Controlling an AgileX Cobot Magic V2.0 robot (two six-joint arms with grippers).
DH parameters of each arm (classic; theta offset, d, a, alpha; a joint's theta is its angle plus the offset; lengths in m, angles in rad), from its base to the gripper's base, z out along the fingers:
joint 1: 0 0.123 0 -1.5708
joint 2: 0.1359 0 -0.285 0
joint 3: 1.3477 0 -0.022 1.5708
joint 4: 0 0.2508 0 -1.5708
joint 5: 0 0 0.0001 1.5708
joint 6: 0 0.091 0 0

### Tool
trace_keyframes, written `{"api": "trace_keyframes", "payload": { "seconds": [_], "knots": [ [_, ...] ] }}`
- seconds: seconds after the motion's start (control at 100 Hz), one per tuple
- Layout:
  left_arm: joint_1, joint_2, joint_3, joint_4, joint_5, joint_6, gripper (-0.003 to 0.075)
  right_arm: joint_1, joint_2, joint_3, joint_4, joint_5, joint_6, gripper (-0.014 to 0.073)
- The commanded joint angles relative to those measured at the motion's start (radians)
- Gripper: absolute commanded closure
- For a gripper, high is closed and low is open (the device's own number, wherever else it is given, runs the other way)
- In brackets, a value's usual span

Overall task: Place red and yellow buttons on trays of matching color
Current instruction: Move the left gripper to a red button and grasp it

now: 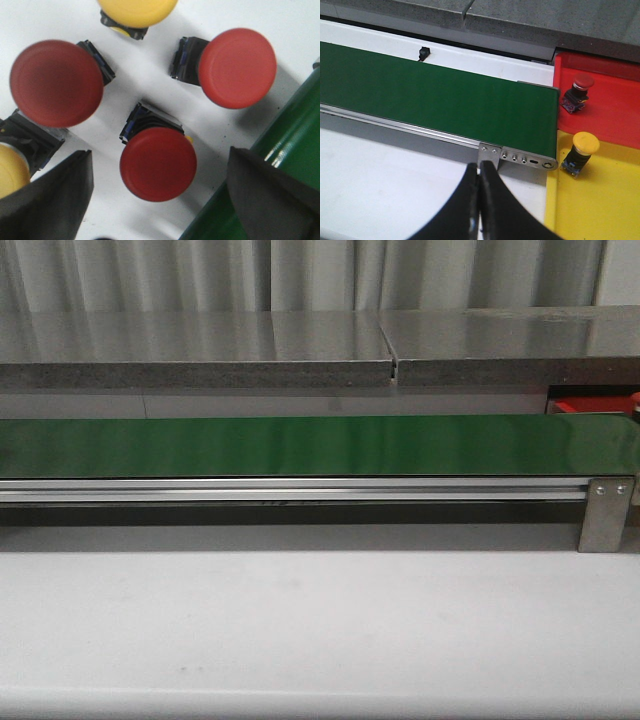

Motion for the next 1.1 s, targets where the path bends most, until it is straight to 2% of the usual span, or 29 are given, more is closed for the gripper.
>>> {"api": "trace_keyframes", "payload": {
  "seconds": [0.0, 0.1, 0.17, 0.36, 0.46, 1.09],
  "knots": [
    [0.003, -0.046, -0.022, -0.022, -0.030, -0.010, 0.0174, 0.001, 0.001, -0.025, 0.007, -0.074, -0.006, 0.0669],
    [0.003, -0.033, -0.022, -0.024, -0.034, -0.010, 0.0176, 0.001, 0.001, -0.025, 0.007, -0.074, -0.006, 0.0669],
    [0.003, -0.025, -0.022, -0.024, -0.034, -0.010, 0.0204, 0.001, 0.001, -0.025, 0.007, -0.074, -0.006, 0.0669],
    [0.003, -0.020, -0.022, -0.024, -0.059, -0.010, 0.0421, 0.001, 0.001, -0.025, 0.007, -0.074, -0.006, 0.0669],
    [0.003, -0.020, -0.022, -0.026, -0.060, -0.010, 0.0486, 0.001, 0.001, -0.025, 0.007, -0.074, -0.006, 0.0669],
    [-0.035, -0.213, -0.022, -0.024, -0.071, 0.041, 0.0492, 0.001, 0.001, -0.025, 0.007, -0.074, -0.006, 0.0669]
  ]
}}
